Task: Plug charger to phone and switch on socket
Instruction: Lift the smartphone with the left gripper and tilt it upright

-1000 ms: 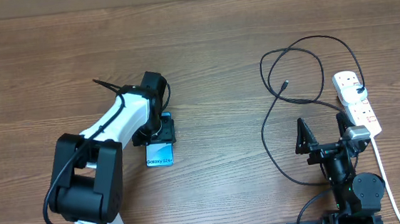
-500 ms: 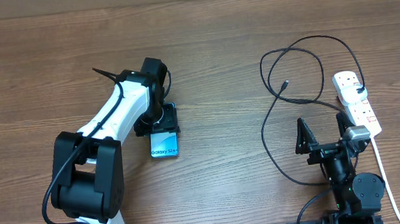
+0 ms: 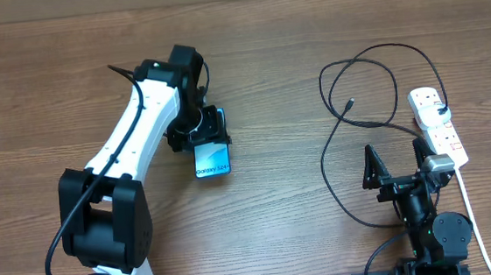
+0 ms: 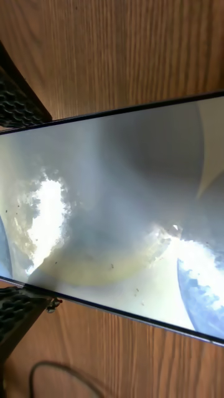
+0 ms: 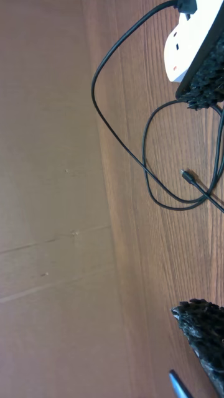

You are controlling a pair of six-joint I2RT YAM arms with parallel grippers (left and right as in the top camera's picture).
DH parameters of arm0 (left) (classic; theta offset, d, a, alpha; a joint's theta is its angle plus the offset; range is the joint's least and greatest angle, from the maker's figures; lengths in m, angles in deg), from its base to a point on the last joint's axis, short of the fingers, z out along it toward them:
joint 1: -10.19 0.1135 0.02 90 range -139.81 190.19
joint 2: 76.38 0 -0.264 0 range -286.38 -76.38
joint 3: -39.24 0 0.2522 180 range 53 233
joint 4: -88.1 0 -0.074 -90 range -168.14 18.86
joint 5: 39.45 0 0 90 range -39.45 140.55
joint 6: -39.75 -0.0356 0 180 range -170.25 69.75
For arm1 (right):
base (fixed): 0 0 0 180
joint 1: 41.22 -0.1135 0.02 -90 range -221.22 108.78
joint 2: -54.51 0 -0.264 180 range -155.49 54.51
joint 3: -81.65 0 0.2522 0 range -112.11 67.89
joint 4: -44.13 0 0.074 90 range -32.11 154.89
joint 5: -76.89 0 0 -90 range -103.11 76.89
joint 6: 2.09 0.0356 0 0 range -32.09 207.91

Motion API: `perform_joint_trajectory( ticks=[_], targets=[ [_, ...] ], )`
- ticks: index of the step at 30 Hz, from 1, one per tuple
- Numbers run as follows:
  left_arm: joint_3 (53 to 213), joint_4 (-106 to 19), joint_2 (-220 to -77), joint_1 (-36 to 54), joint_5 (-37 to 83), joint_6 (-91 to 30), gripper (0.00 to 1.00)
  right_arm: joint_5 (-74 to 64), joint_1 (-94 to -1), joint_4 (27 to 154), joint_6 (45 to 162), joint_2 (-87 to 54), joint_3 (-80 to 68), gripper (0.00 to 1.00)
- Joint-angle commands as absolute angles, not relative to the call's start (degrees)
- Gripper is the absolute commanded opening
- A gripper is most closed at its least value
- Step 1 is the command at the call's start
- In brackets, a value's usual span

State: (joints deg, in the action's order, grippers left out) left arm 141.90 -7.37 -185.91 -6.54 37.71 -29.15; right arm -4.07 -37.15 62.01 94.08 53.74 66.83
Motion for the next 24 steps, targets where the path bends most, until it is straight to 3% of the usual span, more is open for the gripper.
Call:
perform_joint_trajectory(
  ticks=[1,24],
  targets=[
    [145.77,-5.80,-185.76,-6.32,34.65,-27.46,0.56,-4.01,-37.37,61.84,93.82,54.35,67.42,1.00],
    [148.42,-1.76,-185.76,-3.89,11.54,-26.19,0.53,-4.01,-37.37,61.84,93.82,54.35,67.42,1.00]
  ],
)
